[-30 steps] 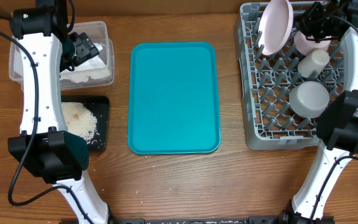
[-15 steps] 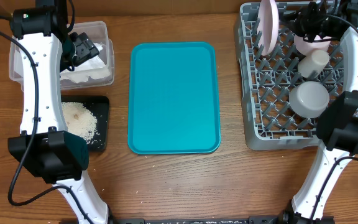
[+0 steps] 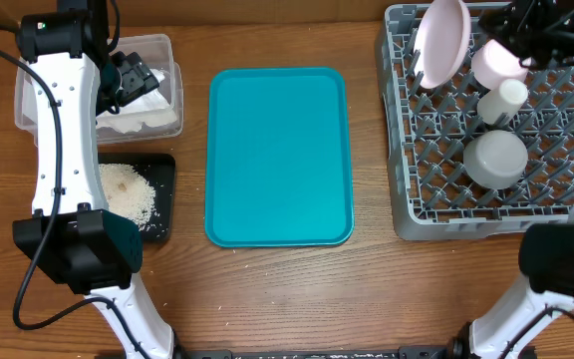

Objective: Sort waste into correct bins and load items into the dishwasher

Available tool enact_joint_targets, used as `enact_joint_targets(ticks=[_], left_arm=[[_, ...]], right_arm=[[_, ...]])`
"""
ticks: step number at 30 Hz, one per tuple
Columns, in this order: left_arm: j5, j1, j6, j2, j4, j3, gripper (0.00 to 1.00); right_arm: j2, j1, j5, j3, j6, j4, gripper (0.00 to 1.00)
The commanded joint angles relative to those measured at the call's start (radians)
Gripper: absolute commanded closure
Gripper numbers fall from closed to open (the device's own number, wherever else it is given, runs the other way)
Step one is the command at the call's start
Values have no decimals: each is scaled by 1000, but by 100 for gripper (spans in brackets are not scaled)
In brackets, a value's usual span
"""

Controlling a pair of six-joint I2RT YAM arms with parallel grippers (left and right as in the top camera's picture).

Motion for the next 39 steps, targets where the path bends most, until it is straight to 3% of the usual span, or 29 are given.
enact_joint_targets(ticks=[1,8,16,22,24,27,31,39], left_arm=[[1,-2,-2,-4,-2,12,0],[1,-2,-2,-4,-2,12,0],[1,-2,-2,-4,-2,12,0],[1,-2,-2,-4,-2,12,0],[1,-2,-2,-4,-2,12,0],[1,-2,-3,-4,-2,12,0],[1,-2,-2,-4,-2,12,0],[1,-2,-2,-4,-2,12,0]], right_arm=[[-64,35,99,3,-76,-89,87],[-132,138,295,3,-77,-294,92],[-228,306,435,-6,-76,-383,93],[-403,411,446,-175,-76,-383,89],[-462,429,467,-256,-72,-383,80],[-535,435,475,-370,-72,-383,0],[-591,435,475,-497,-72,-383,0],[-568,435,426,-515,-72,-383,0]])
